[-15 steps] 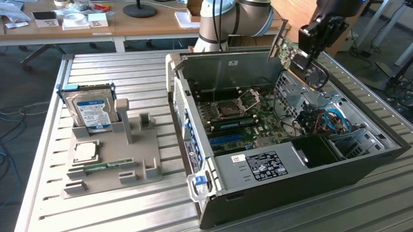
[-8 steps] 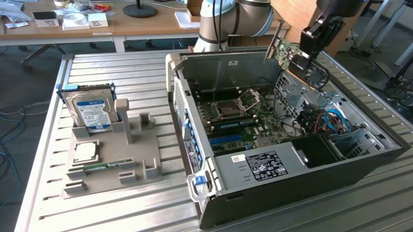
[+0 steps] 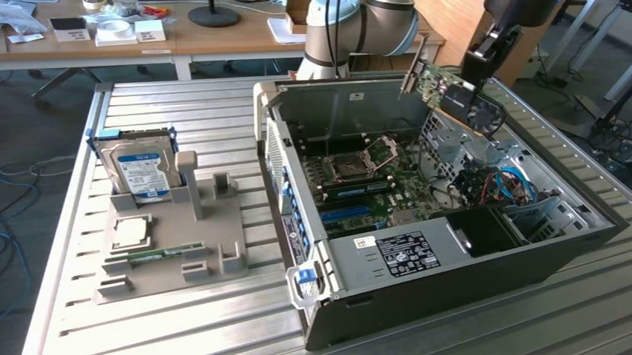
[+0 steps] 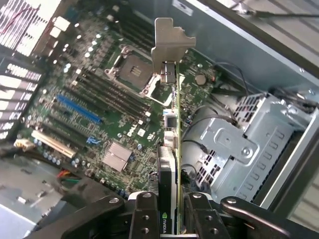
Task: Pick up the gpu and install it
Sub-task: 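Insert the gpu into the slot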
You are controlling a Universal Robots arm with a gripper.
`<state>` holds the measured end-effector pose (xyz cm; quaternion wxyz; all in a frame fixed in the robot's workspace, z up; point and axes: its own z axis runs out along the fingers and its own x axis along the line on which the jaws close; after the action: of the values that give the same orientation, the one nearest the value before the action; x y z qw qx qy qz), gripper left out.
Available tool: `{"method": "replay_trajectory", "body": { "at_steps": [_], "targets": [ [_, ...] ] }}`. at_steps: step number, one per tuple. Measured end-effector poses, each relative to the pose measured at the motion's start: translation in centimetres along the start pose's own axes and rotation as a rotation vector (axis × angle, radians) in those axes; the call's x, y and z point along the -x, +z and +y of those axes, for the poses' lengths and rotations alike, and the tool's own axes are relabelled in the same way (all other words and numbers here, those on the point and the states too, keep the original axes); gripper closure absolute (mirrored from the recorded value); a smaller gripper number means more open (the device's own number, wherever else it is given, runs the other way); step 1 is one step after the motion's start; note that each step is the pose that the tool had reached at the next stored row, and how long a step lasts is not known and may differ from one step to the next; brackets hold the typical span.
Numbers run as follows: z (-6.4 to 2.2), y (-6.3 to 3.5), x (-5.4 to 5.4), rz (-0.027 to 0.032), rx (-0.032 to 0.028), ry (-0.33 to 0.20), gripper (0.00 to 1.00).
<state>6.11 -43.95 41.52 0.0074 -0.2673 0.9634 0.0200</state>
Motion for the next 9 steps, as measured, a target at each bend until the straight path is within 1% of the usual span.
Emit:
{"method": "replay_trajectory", "body": {
  "at_steps": [9],
  "targets": [
    [0.00,0.07,0.00,0.0050,0.0036,-0.146,0.73]
  ]
}}
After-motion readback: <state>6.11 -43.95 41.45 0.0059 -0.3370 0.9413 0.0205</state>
